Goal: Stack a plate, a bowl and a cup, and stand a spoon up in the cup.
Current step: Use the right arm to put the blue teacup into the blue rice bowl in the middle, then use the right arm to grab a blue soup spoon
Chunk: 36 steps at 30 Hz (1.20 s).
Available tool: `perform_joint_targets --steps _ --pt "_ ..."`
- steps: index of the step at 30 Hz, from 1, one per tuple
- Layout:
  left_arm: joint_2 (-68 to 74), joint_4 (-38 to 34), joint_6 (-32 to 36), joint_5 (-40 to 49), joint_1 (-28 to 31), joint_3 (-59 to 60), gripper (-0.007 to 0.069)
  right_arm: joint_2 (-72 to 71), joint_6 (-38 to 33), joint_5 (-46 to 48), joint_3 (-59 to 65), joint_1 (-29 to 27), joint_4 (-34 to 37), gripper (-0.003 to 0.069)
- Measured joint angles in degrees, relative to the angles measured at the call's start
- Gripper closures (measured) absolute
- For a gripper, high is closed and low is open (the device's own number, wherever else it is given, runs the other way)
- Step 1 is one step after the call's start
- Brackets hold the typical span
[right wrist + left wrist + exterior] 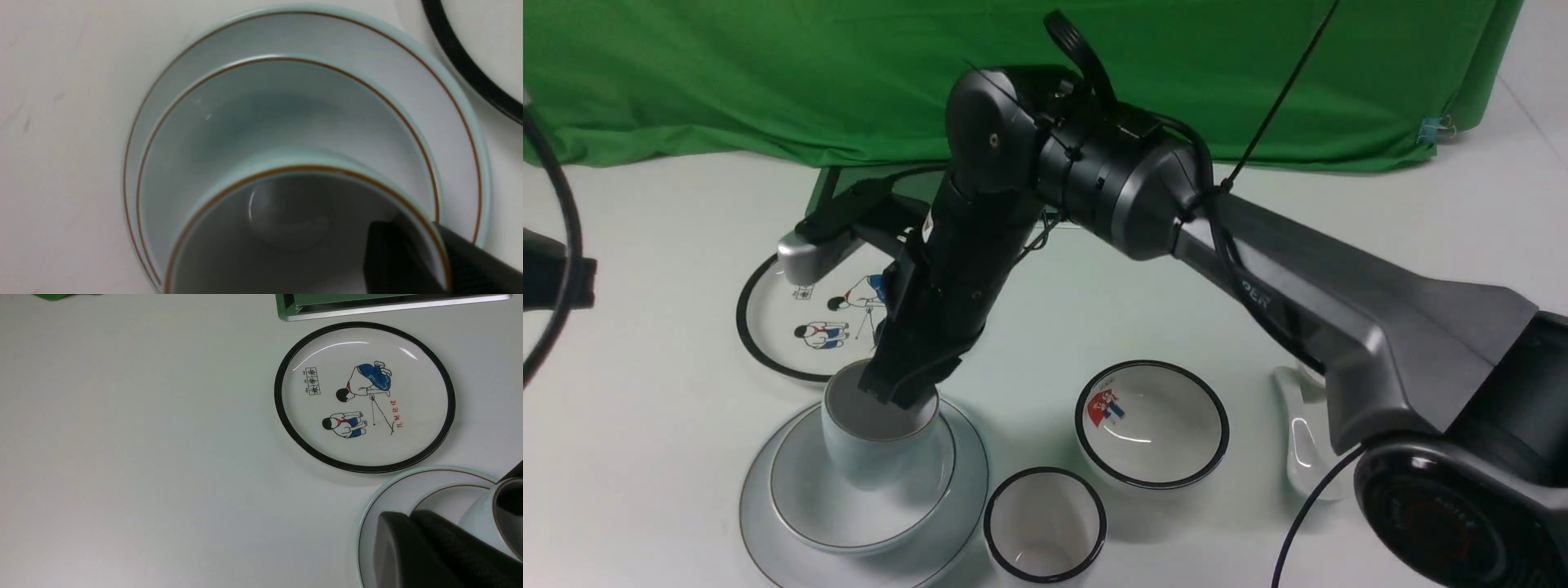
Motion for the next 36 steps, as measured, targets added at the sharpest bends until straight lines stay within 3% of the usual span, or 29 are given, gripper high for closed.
perform_joint_targets --steps 8,10,15,17,19,23,25,31,32,36 --pt "0.0 0.0 0.1 0.0 0.0 0.0 0.0653 1.4 0.1 -0.9 2.1 0.0 1.3 0.0512" --pt "0.0 0.0 0.1 0.0 0.0 0.0 0.0653 1.4 0.1 -0.6 2.4 0.0 1.5 0.0471" --pt "0.0 -1.6 0.4 0.0 0.0 0.0 0.0653 -3.1 0.4 0.0 2.9 -0.9 0.2 0.0237" --pt "0.0 -3.3 1.3 0.0 0.0 0.0 0.0653 -7.5 1.5 0.0 2.9 -1.6 -3.8 0.0144" --pt "0.0 -5.0 2.6 0.0 0.0 0.0 0.0653 -12.9 4.0 0.0 2.9 -2.1 -9.3 0.0094" --pt "0.0 -9.3 5.6 0.0 0.0 0.1 0.0653 -23.5 9.3 -0.4 6.8 -2.5 -23.8 0.0082" --pt "0.0 -11.2 7.2 -0.1 0.0 0.6 0.0653 -29.0 11.0 -0.4 12.1 -3.4 -27.2 0.0091" --pt "0.0 -16.0 11.0 -1.8 0.0 4.8 0.0653 -44.5 12.5 -3.8 40.7 -11.9 -30.2 0.0098" --pt "0.0 -16.2 11.2 -2.1 0.0 4.8 0.0653 -44.5 12.5 -4.2 40.7 -11.9 -30.2 0.0098" --pt "0.6 -20.0 14.0 -2.8 0.0 5.3 0.0653 -47.1 18.6 -17.2 59.6 -19.1 -30.5 0.0098"
